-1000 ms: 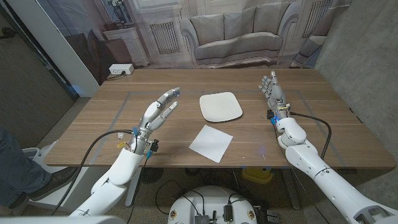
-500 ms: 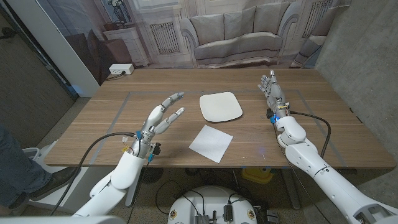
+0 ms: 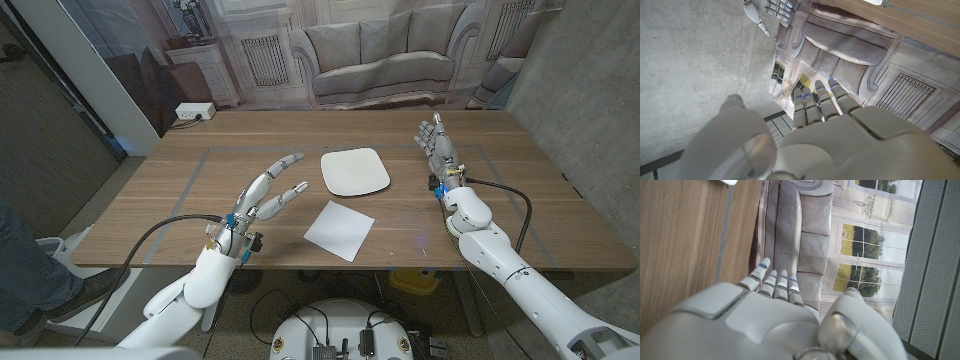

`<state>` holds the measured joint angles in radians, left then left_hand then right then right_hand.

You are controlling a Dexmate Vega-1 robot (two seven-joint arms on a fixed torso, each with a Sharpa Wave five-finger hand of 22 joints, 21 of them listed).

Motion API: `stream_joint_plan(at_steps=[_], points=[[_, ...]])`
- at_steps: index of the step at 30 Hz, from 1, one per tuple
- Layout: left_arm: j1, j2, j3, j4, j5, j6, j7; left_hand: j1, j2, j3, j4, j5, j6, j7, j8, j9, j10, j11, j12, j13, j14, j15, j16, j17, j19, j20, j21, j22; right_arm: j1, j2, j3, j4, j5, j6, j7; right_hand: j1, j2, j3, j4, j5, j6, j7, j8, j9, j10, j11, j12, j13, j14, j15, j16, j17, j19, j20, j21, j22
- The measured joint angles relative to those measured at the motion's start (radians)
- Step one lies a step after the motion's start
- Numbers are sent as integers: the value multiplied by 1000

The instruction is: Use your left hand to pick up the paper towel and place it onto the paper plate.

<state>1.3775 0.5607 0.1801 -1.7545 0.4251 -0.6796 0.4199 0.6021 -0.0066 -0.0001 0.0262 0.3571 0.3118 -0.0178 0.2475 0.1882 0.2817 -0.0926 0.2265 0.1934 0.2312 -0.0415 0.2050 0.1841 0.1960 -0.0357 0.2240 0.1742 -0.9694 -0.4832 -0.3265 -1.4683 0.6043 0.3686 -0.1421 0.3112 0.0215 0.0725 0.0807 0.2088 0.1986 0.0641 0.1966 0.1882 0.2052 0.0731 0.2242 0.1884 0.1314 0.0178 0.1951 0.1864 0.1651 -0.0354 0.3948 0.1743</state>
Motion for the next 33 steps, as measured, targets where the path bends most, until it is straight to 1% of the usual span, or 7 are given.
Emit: stream_joint_plan(at_steps=[9, 13, 14, 19, 21, 22, 33], points=[[13, 34, 18, -47, 84, 75, 59, 4, 4, 0, 0, 1, 7, -7, 0, 0, 5, -5, 0, 0, 5, 5, 0, 0, 5, -5, 0, 0, -6, -4, 2, -1, 3, 0, 3, 0, 0, 0, 0, 0, 0, 0, 0, 0, 0, 0, 0, 0, 0, 0, 0, 0, 0, 0, -8, 0], [13, 34, 18, -47, 112, 105, 78, 11, 10, 4, -4, 7, 11, -11, 0, 0, 8, -8, 0, 0, 11, 0, 0, 0, 5, -5, 0, 0, -10, -6, 3, -5, 3, 0, 3, 0, 0, 0, 0, 0, 0, 0, 0, 0, 0, 0, 0, 0, 0, 0, 0, 0, 0, 0, -8, 0], [19, 59, 32, -76, 122, 117, 86, 16, 10, 4, -4, 7, 13, -13, 0, 0, 11, -11, 0, 0, 11, 0, 0, 0, 5, -5, 0, 0, -11, -6, 4, -6, 5, 2, 3, 0, 0, 0, 0, 0, 0, 0, 0, 0, 0, 0, 0, 0, 0, 0, 0, 0, 0, 0, -8, 0], [22, 84, 49, -102, 157, 160, 113, 26, 13, 7, -7, 7, 13, -13, 0, 0, 11, -11, 0, 0, 10, 0, 0, 0, 5, -5, 0, 0, -17, -9, 7, -12, 7, 3, 3, 0, 0, -4, -4, 0, 0, 0, 0, 0, 0, 0, 0, 0, 0, 0, 0, 0, 0, 0, -8, 0], [22, 85, 49, -102, 168, 174, 121, 26, 13, 7, -7, 7, 13, -13, 0, 0, 11, -11, 0, 0, 10, 0, 0, 0, 5, -5, 0, 0, -19, -10, 8, -15, 7, 3, 3, 0, 0, -4, -4, 0, 0, 0, 0, 0, 0, 0, 0, 0, 0, 0, 0, 0, 0, 0, -8, 0], [22, 98, 58, -113, 174, 183, 126, 27, 14, 7, -7, 7, 16, -16, 0, 0, 11, -11, 0, 0, 11, 0, 0, 0, 5, -5, 0, 0, -20, -11, 8, -16, 7, 3, 3, 0, 0, -4, -4, 0, 0, 0, 0, 0, 0, 0, 0, 0, 0, 0, 0, 0, 0, 0, -9, 0], [18, 143, 95, -154, 239, 271, 172, 43, 22, 11, -11, 14, 29, -22, 0, 0, 16, -17, 0, 0, 17, 4, 0, 0, 9, -2, 0, 0, -29, -16, 14, -26, 10, 3, 0, 0, 0, -4, -4, 0, 0, 0, 0, 0, 0, 0, 0, 0, 0, 0, 0, 0, 0, 0, -14, 0]])
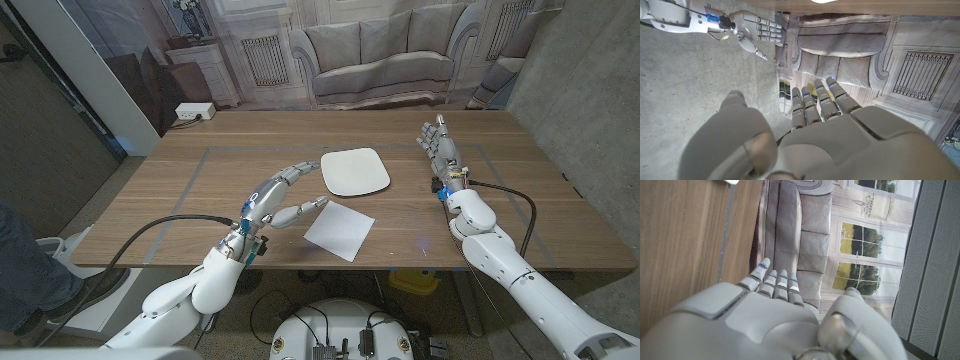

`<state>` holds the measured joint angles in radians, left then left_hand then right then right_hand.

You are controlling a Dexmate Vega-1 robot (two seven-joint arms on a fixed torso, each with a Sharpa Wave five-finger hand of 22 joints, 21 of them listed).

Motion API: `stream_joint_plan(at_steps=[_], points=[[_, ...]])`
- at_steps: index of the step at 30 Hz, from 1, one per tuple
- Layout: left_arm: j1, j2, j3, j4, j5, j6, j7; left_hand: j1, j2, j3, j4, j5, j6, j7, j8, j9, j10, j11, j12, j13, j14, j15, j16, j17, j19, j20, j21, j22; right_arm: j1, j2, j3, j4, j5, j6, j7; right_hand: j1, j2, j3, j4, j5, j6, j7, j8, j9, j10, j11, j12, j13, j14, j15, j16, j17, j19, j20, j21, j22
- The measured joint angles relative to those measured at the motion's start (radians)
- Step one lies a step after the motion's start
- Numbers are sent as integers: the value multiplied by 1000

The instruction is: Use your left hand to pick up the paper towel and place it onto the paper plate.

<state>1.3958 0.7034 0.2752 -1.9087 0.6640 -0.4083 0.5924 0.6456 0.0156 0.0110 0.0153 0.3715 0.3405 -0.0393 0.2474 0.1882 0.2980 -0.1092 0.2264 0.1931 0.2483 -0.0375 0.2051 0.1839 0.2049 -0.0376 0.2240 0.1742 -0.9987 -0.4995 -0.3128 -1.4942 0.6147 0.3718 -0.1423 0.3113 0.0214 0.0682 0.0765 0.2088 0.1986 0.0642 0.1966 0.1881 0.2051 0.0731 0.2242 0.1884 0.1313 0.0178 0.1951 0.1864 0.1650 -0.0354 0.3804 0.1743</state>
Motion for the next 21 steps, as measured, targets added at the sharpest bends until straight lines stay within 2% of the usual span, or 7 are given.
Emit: stream_joint_plan(at_steps=[5, 6, 13, 15, 21], points=[[0, 5, 5, -6, 29, 48, 20, 11, -5, 1, -7, 0, 0, 0, 0, 0, 10, -3, 0, 0, 4, -4, 0, 0, 0, 0, 0, 5, 0, -1, 1, -1, 1, 0, 0, 0, 0, 0, 0, 0, 0, 0, 0, 0, 0, 0, 0, 0, 6, -6, 0, 0, 0, 0, 0, 0], [-2, 21, 20, -22, 35, 59, 24, 11, -5, 1, -7, 0, 0, 0, -1, 0, 10, -3, 0, 0, 4, -4, 0, 0, 0, 0, 0, 5, 0, -1, 1, 0, 3, -3, 0, 0, 0, 0, 0, 0, 0, 0, 0, 0, 0, 0, 0, 0, 6, -6, 0, 0, 3, -3, -6, 0], [-3, 45, 45, -48, 65, 125, 44, 14, -1, 1, -7, 6, 5, -17, -6, 0, 16, -9, 0, 0, 10, 1, 0, 0, 7, 0, 0, 5, 8, 1, 1, 11, 8, -5, 7, 0, 0, 0, 0, 0, 0, 0, 0, 0, 4, -4, 0, 0, 6, -6, 0, 0, 5, -6, -8, 0], [-4, 49, 50, -52, 70, 138, 48, 15, -1, 3, -14, 6, 9, -20, -6, 0, 18, -11, 0, 0, 10, 1, 0, 0, 7, 0, -5, 5, 10, 2, 1, 13, 9, -5, 9, 0, 0, 0, 0, 0, 0, 0, 0, 0, 4, -4, 0, 0, 6, -6, 0, 0, 5, -6, -8, 0], [-8, 65, 71, -67, 90, 194, 61, 23, -1, 3, -14, 10, 15, -26, -6, 0, 21, -14, 0, 0, 10, 1, 0, 0, 0, 18, -7, 5, 16, 6, -1, 22, 10, -5, 13, 0, 0, 0, 0, 0, 0, 0, 0, 0, 4, -4, 0, 0, 6, -6, 0, 0, 5, -6, -8, 0]])
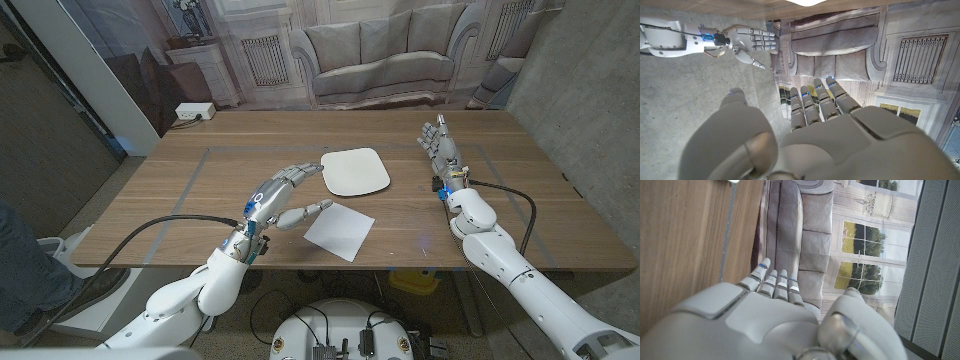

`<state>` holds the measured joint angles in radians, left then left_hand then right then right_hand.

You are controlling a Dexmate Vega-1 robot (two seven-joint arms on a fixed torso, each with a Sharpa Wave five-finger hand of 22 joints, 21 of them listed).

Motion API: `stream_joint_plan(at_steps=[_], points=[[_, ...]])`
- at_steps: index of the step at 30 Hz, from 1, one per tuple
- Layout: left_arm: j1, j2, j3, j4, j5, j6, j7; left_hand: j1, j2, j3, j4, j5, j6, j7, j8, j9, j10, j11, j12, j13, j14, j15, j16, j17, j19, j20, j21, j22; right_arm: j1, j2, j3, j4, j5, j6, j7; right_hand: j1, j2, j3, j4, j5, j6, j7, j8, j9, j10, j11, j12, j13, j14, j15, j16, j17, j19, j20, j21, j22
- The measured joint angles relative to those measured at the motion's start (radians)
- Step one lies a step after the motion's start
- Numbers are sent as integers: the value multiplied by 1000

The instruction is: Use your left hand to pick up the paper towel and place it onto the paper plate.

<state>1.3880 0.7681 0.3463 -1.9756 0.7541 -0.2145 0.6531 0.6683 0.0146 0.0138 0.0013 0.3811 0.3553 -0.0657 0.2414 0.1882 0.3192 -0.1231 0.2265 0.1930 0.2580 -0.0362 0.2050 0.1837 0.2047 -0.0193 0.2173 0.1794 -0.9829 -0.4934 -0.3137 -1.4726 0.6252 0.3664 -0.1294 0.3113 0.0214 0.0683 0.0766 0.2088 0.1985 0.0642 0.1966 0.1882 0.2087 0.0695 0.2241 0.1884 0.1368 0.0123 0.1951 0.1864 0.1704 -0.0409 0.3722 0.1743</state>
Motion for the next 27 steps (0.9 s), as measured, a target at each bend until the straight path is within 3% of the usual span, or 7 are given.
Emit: stream_joint_plan(at_steps=[11, 27], points=[[-8, 29, 38, -33, 34, 93, -2, 4, -4, -4, -4, 0, 22, -33, 0, 0, 0, 0, -6, 0, 4, -4, 0, 0, 0, 0, 0, 0, 3, 7, -2, 10, 3, 3, 2, 0, 0, -4, -4, 0, 5, -5, 0, 0, 0, 0, 0, 0, 5, 5, 0, 0, 6, 6, -7, 0], [-24, 66, 96, -66, 72, 189, -25, 9, -9, -8, -8, 4, 23, -33, 0, 0, 4, -4, -6, 0, 4, -4, 0, 0, 0, 0, -8, 0, 0, 9, -3, 11, 7, 8, 2, 0, 0, -4, -4, 0, 5, -5, 0, 0, 4, 4, 0, 0, 5, 5, 0, 0, 5, 6, -9, 0]])
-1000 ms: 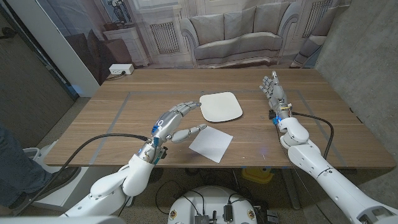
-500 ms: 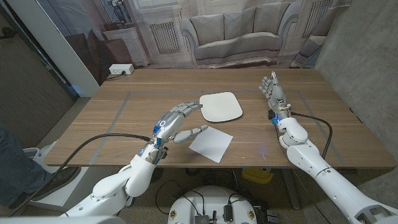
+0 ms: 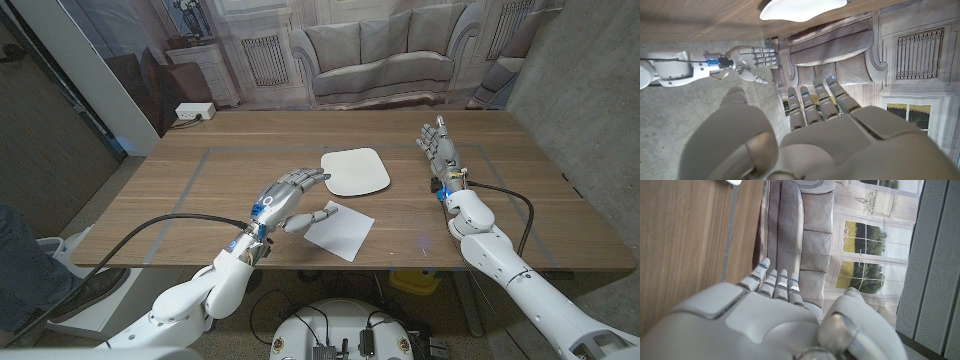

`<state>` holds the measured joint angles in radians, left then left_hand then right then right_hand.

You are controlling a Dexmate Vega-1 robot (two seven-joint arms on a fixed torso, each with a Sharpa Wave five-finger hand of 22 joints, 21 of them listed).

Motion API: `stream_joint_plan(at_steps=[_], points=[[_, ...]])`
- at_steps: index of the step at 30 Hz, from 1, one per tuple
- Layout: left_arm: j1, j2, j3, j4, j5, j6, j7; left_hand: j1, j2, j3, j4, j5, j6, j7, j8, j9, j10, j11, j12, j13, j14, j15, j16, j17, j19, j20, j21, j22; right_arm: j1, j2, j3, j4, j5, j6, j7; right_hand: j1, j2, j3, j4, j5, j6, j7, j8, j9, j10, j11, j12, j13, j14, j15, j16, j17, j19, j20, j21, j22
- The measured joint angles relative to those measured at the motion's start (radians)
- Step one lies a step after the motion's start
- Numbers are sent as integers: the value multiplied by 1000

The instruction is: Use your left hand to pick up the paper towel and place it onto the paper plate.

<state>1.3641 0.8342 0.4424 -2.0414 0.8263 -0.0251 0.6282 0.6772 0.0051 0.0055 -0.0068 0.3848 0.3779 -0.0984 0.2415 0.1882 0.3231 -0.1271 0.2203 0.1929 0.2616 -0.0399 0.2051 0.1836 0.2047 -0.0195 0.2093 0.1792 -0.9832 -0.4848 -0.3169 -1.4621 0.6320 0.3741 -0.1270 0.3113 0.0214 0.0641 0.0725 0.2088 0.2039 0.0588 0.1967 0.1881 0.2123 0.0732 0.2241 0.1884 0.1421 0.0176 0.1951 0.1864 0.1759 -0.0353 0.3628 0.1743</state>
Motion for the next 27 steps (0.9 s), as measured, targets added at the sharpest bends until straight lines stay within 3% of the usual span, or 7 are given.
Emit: stream_joint_plan(at_steps=[27], points=[[-62, 7, 116, -9, 63, 111, -83, 29, 3, 5, -11, 7, 5, -5, -8, 0, 5, -5, 0, 0, 3, -3, -8, 0, -4, -4, 0, 0, -15, -14, 3, -17, 14, -21, 5, 3, 3, 0, 0, 0, 0, 0, 0, 0, 0, 0, 0, 0, 0, 0, 0, 0, 5, -5, -12, 0]])
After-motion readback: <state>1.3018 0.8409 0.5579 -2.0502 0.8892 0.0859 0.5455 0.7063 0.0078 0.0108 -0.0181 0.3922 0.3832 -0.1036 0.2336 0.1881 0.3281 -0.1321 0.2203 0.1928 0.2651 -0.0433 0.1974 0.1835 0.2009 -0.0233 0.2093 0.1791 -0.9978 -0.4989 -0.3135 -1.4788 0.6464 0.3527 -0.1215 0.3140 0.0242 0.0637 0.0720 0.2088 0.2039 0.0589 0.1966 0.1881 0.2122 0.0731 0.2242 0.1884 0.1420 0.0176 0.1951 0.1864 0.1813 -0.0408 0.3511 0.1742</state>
